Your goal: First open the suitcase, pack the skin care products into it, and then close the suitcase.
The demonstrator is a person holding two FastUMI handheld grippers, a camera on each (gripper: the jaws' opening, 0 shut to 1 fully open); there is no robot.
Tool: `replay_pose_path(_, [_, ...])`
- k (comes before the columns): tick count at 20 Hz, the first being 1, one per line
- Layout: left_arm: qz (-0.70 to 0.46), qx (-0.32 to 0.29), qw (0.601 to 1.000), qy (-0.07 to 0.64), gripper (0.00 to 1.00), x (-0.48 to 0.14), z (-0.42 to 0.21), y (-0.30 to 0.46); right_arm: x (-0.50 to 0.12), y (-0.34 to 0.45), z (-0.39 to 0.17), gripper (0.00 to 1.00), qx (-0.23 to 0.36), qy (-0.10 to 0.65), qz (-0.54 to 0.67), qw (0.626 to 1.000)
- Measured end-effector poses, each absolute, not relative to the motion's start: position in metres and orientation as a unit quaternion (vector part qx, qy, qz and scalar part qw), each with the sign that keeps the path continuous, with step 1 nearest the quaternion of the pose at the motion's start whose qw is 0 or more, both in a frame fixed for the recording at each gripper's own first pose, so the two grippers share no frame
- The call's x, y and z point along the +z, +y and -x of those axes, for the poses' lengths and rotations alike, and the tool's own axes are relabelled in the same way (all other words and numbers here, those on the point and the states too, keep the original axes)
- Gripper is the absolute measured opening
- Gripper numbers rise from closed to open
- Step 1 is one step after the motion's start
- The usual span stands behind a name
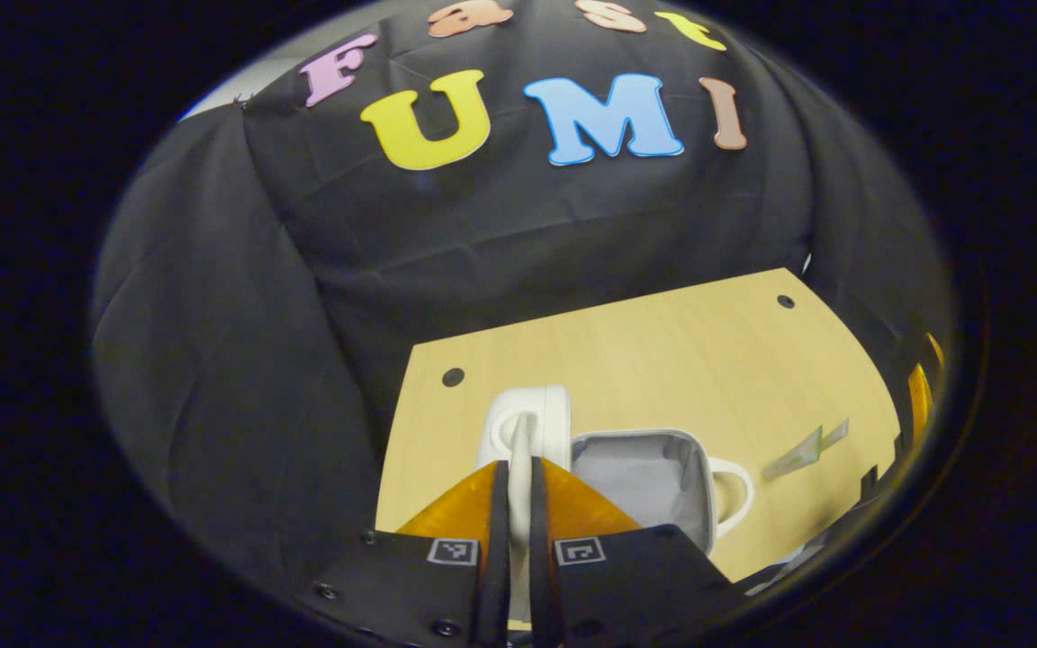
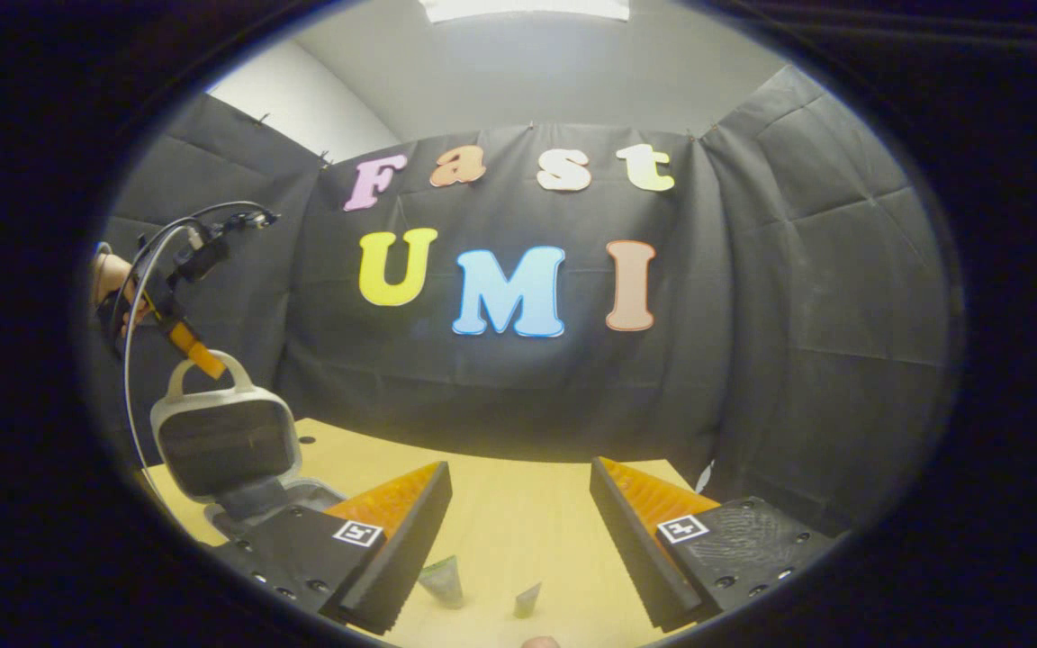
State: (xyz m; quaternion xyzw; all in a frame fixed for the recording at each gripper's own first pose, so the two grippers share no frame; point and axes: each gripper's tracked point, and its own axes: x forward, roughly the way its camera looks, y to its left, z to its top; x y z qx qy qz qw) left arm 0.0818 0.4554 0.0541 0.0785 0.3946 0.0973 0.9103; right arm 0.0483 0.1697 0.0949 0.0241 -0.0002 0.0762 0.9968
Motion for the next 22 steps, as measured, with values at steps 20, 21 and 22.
replay_pose_path(20, [0.131, 0.143, 0.859, 0.474, 0.14, -0.205, 0.002, 0.773, 0.12, 0.247, -0.02, 0.94, -0.015, 0.052, 0.019, 0.998])
replay_pose_path(21, [0.132, 0.144, 0.861, 0.469, 0.18, -0.208, 0.0, 0.776, 0.119, 0.247, -0.02, 0.94, -0.014, 0.053, 0.019, 0.998])
replay_pose_path(22, [0.129, 0.151, 0.863, 0.464, 0.18, -0.209, 0.0, 0.781, 0.121, 0.247, -0.02, 0.94, -0.013, 0.054, 0.021, 0.998])
